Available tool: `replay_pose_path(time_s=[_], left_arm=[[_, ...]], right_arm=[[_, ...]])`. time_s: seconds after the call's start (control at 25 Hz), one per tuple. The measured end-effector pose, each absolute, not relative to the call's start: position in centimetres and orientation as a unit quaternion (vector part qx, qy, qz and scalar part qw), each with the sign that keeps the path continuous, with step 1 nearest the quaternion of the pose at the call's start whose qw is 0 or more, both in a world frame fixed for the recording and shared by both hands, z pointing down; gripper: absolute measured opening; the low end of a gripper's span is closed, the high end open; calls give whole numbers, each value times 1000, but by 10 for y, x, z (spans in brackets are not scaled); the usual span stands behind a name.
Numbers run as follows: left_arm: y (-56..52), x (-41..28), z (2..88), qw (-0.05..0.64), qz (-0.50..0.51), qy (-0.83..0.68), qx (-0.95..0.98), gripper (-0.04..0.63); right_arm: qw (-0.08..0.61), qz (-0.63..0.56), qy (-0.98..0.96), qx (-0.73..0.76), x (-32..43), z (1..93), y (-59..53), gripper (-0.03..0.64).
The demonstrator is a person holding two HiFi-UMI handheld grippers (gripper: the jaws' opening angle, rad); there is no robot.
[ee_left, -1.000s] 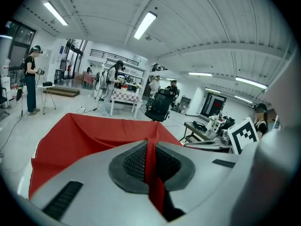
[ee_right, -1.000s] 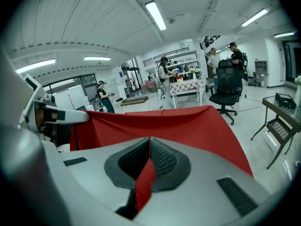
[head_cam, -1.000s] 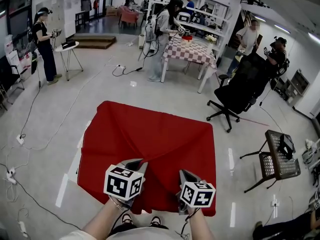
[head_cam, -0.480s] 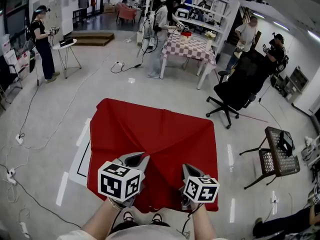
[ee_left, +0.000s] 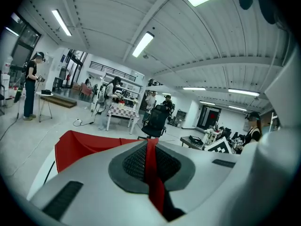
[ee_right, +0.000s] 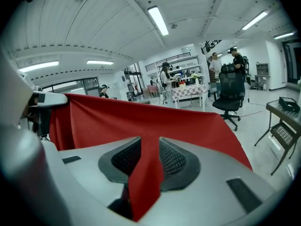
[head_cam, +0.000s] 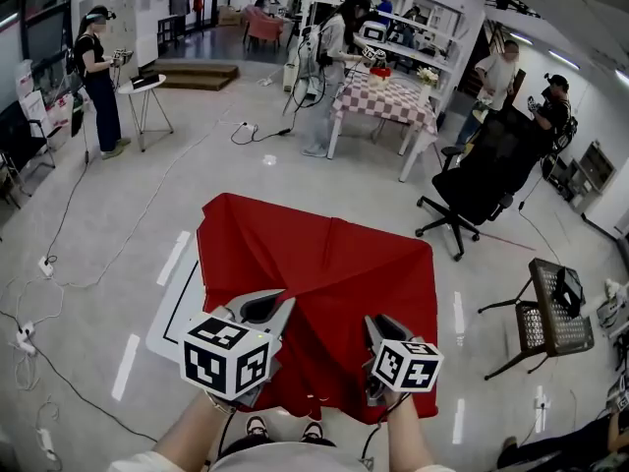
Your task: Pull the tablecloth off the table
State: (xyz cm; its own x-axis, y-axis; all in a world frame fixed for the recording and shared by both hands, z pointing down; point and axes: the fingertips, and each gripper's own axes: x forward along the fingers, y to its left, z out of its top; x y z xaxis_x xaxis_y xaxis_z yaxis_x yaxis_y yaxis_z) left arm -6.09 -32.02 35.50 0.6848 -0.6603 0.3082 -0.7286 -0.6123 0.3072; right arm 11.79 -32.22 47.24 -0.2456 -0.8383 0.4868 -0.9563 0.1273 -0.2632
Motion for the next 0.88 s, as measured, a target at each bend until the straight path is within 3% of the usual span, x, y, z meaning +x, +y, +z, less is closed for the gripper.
replay_pose_path(time_s=[0.24,0.32,0.68,0.88], left_arm=[[-325,-93,342,201,67,-416,885,18],[-329,-104,343,200,73,-427,879,18],[-320,-140,335,206,52,-467,858,18],[-312,-157,325,196,52,-486,850,18]], right_arm=[[166,225,-789,547,115,456,-350,282],[189,200,-806,524,115,448,-366,305],[362,72,-833,413,99,467,-433,322],[369,97,-838,390,100,491,-455,322]])
